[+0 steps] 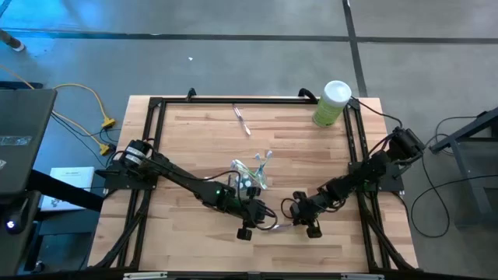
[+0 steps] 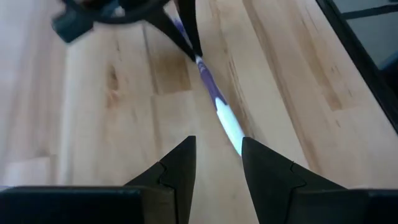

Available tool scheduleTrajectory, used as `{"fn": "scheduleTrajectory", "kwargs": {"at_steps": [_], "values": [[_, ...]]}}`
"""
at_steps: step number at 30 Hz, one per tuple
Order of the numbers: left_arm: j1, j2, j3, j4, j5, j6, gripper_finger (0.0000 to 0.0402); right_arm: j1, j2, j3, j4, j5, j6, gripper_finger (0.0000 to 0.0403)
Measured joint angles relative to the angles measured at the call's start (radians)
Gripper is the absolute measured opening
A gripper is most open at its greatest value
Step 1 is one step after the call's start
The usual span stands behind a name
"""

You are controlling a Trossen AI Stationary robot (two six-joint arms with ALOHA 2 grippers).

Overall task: Pick & Place toothbrushing station
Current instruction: Put the violet toothbrush into the transparent organizer

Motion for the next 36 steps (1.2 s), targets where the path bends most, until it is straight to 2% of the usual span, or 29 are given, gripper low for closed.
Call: {"fn": "scheduleTrajectory", "kwargs": {"at_steps": [5, 15, 23, 27, 32, 36], "values": [[0.0, -0.043, 0.001, -0.011, -0.101, 0.018, 0.0124, -0.029, 0.0, 0.0, 0.0, -0.005, -0.063, 0.0004], [0.0, -0.051, 0.0, -0.011, -0.306, 0.069, 0.0124, -0.094, -0.001, 0.003, -0.036, -0.042, -0.213, 0.0004], [0.005, -0.051, 0.0, -0.01, -0.322, -0.002, 0.0124, -0.1, -0.002, 0.005, -0.045, -0.053, -0.311, 0.0004], [-0.015, -0.051, -0.001, -0.105, -0.322, -0.1, 0.0124, -0.077, -0.002, 0.001, -0.019, -0.026, -0.313, 0.0004], [-0.086, -0.049, -0.001, -0.198, -0.329, -0.09, 0.0124, -0.047, 0.0, -0.004, 0.033, 0.018, -0.229, 0.0004], [-0.159, -0.028, -0.004, -0.213, -0.47, -0.089, 0.0124, -0.026, 0.003, -0.005, 0.067, 0.052, -0.181, 0.0004]]}}
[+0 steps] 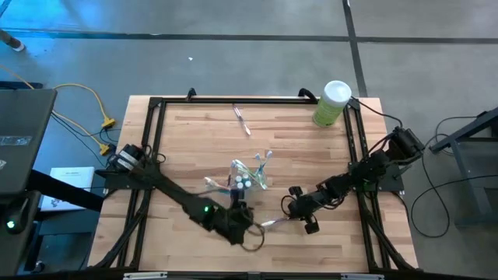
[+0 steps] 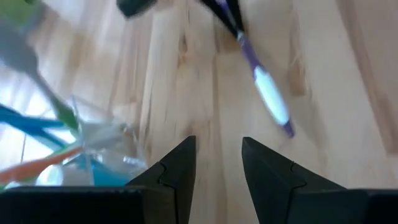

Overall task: Pick & Place toothbrushing station
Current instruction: Put the violet toothbrush into the transparent organizer

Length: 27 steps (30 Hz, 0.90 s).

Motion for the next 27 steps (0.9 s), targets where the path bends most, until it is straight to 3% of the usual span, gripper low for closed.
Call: {"fn": "scheduleTrajectory", "kwargs": {"at_steps": [5, 11, 16, 19, 27], "values": [[-0.08, 0.052, 0.0, 0.101, -0.165, 0.006, 0.0124, 0.028, 0.002, 0.001, 0.015, 0.036, 0.033, 0.0004], [-0.139, 0.111, 0.0, 0.307, -0.281, 0.222, 0.0125, 0.031, 0.002, 0.0, 0.034, 0.043, 0.053, 0.0004], [-0.17, 0.113, 0.0, 0.324, -0.394, 0.263, 0.0125, 0.031, 0.002, 0.001, 0.051, 0.058, 0.057, 0.0004], [-0.179, 0.133, 0.002, 0.317, -0.397, 0.258, 0.0125, 0.029, 0.002, 0.001, 0.059, 0.059, 0.09, 0.0004], [-0.148, 0.183, 0.002, 0.312, -0.266, 0.179, 0.0125, 0.029, 0.002, 0.002, 0.059, 0.061, 0.125, 0.0004]]}}
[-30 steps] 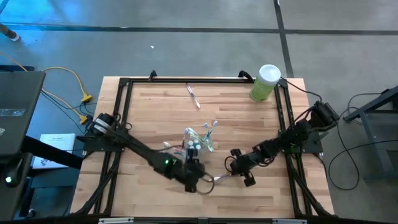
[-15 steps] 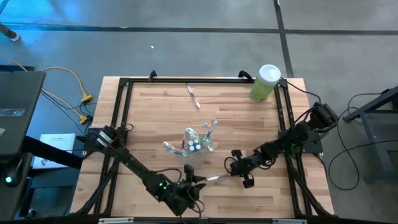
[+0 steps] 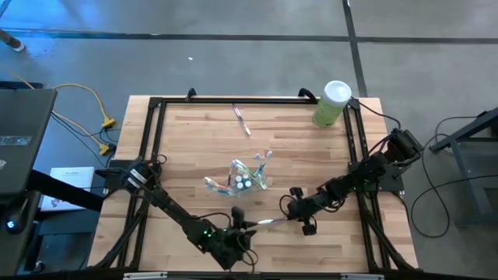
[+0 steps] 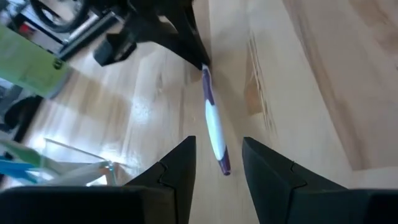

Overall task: Pick & Place toothbrushing station
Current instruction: Put the violet toothbrush into the transparent organizer

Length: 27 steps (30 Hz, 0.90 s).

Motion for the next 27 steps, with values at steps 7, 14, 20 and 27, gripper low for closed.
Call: {"fn": "scheduleTrajectory", "kwargs": {"at_steps": [7, 14, 20, 27], "values": [[0.049, 0.0, 0.0, -0.02, 0.102, -0.018, 0.0125, -0.007, 0.0, 0.0, 0.0, -0.006, 0.004, 0.0004], [0.073, 0.022, 0.001, -0.025, 0.149, -0.049, 0.0125, -0.007, 0.0, 0.0, 0.0, -0.006, 0.004, 0.0004], [0.089, 0.05, 0.011, -0.025, 0.157, -0.063, 0.0125, -0.007, 0.0, 0.0, 0.001, -0.004, 0.006, 0.0004], [0.121, 0.056, 0.012, -0.037, 0.183, -0.118, 0.0125, -0.007, 0.0, 0.0, 0.007, -0.003, 0.006, 0.0004]]}}
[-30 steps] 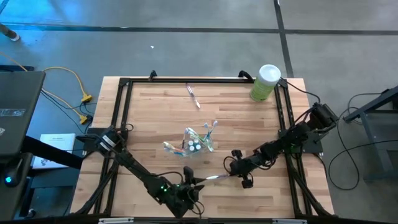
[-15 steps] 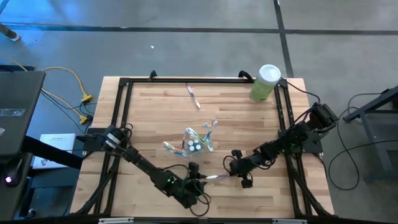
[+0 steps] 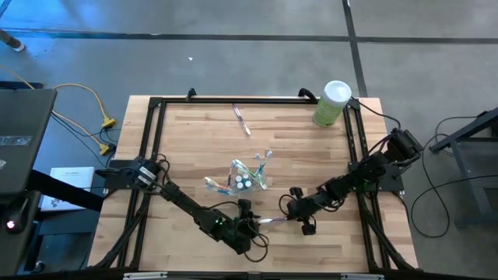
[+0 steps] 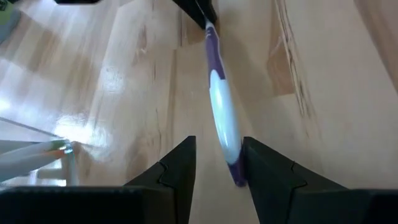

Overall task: Pick & Place toothbrushing station
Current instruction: Put the violet toothbrush into the transparent organizer

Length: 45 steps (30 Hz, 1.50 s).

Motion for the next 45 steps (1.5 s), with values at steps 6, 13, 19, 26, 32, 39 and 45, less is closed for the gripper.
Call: {"fn": "scheduleTrajectory", "kwargs": {"at_steps": [6, 13, 19, 26, 32, 39, 45], "values": [[0.01, 0.045, 0.003, 0.05, -0.001, 0.006, 0.0125, 0.0, 0.0, 0.0, 0.005, 0.0, 0.0, 0.0004], [0.02, 0.054, 0.013, 0.074, 0.006, 0.08, 0.0124, 0.0, 0.0, 0.0, 0.008, -0.001, 0.0, 0.0004], [0.047, 0.053, 0.017, 0.066, 0.064, 0.047, 0.0108, 0.0, 0.0, 0.0, 0.008, -0.003, 0.0, 0.0004], [0.057, 0.054, 0.017, 0.064, 0.091, 0.034, 0.0055, 0.0, 0.0, 0.0, 0.008, -0.004, 0.0, 0.0004], [0.058, 0.055, 0.016, 0.057, 0.076, 0.018, 0.0017, 0.001, -0.002, 0.0, 0.012, -0.018, 0.0, 0.0004], [0.045, 0.057, 0.015, 0.054, 0.032, 0.035, 0.0017, 0.002, -0.006, 0.0, 0.033, 0.009, 0.024, 0.0005], [0.029, 0.053, 0.013, 0.047, -0.037, 0.025, 0.0015, 0.005, -0.078, -0.002, 0.031, 0.076, 0.025, 0.0055]]}}
